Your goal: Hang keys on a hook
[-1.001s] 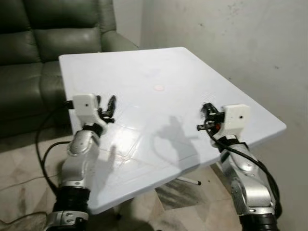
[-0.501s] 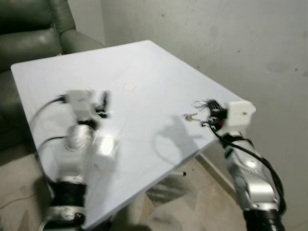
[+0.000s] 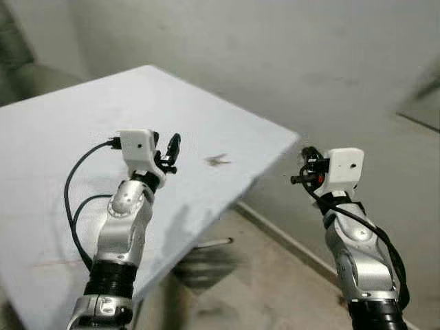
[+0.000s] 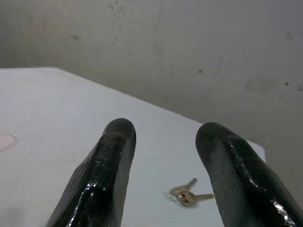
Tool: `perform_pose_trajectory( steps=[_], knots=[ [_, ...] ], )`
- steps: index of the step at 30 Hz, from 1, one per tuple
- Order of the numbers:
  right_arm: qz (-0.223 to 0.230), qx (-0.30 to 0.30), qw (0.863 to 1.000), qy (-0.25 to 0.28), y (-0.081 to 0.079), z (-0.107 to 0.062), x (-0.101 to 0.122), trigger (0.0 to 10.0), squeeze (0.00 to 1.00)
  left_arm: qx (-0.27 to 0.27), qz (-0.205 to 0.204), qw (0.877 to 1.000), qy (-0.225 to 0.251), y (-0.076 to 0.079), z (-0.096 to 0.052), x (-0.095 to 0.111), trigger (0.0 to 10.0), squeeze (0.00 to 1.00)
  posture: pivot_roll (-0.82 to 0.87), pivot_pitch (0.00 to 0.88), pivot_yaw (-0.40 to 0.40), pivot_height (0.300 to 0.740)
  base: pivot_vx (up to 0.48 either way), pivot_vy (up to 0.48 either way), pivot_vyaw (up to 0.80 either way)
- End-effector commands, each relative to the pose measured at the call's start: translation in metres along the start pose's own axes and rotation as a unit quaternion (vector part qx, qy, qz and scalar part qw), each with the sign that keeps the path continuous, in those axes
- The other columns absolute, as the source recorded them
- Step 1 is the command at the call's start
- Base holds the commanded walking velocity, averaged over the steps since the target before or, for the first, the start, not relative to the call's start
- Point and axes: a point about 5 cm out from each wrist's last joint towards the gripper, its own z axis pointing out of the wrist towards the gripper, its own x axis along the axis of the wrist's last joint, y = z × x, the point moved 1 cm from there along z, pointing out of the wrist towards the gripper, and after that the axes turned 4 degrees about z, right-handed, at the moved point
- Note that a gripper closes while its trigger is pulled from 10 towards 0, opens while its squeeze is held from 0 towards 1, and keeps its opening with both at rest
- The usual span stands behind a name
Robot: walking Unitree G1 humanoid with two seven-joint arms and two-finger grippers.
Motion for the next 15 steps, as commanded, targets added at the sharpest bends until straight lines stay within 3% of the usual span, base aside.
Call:
perform_pose_trajectory(
  steps=[1,15],
  knots=[
    [-0.008,-0.009,1.000,0.011,0.0052,0.0006,0.0066,10.0,0.00,-0.001,0.002,1.000,0.000,0.0028,0.0021,0.0025,10.0,0.00,-0.07,0.008,-0.023,0.740,0.000,0.000,-0.69],
    [0.003,-0.015,1.000,0.005,0.0058,-0.0023,0.0060,10.0,0.00,-0.004,-0.022,0.999,-0.030,0.0056,-0.0001,-0.0049,10.0,0.00,-0.08,0.032,-0.030,0.740,0.000,0.000,-0.69]
  ],
)
